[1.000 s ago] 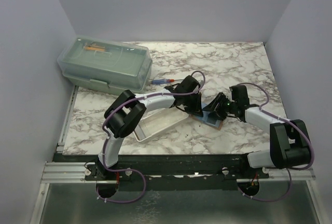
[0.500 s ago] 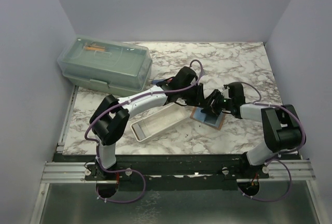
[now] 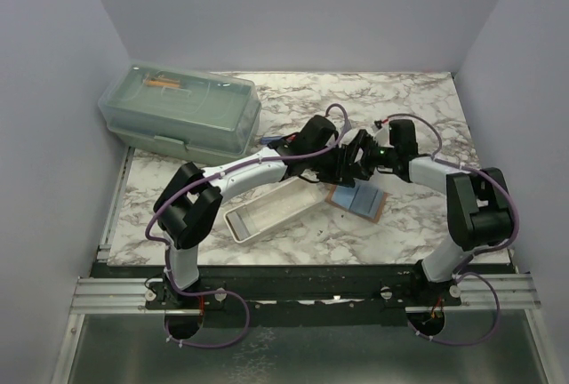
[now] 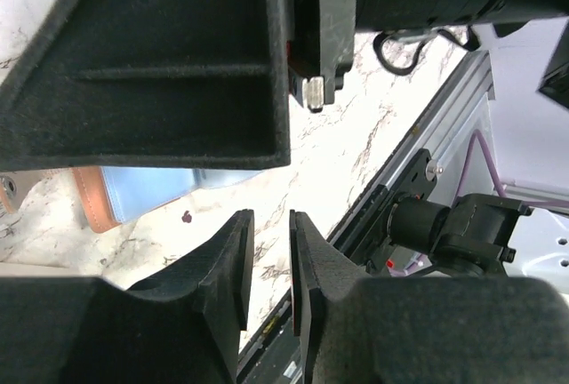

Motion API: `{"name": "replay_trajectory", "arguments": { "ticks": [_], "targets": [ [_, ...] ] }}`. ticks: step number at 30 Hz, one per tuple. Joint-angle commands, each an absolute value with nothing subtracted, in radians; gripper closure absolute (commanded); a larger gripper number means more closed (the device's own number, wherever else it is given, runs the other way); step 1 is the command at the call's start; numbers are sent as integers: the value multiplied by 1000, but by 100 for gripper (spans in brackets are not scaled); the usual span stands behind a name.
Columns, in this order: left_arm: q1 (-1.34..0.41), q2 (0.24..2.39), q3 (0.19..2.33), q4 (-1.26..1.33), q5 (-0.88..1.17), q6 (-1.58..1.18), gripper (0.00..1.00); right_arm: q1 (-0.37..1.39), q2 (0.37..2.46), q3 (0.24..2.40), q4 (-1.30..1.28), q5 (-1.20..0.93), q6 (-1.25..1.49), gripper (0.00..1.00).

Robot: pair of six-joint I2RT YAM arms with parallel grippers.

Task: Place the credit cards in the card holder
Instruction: Open the card holder at the center of the board.

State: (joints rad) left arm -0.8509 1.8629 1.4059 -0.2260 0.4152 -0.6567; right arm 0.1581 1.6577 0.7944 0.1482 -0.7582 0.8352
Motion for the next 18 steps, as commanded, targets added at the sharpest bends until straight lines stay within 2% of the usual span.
{"name": "replay_trajectory", "arguments": {
  "ticks": [1, 4, 6, 8, 12, 18],
  "targets": [
    [-853, 1863, 1425, -227, 443, -635, 72, 160, 1641, 872, -91, -683, 695, 28],
    [-858, 1872, 1426, -227, 445, -632, 71, 156, 1550, 880, -236, -428, 653, 28],
    [-861, 1883, 1427, -227, 449, -632, 71, 145, 1495, 869, -304, -340, 638, 29],
    [-864, 1904, 1433, -228, 455, -634, 77, 143, 1443, 848, -360, -288, 632, 32],
    [-864, 1933, 1442, -230, 465, -638, 80, 141, 1356, 800, -439, -239, 637, 33],
    [-866, 1936, 1440, -230, 457, -632, 80, 142, 1272, 683, -409, -303, 654, 36]
  ]
}}
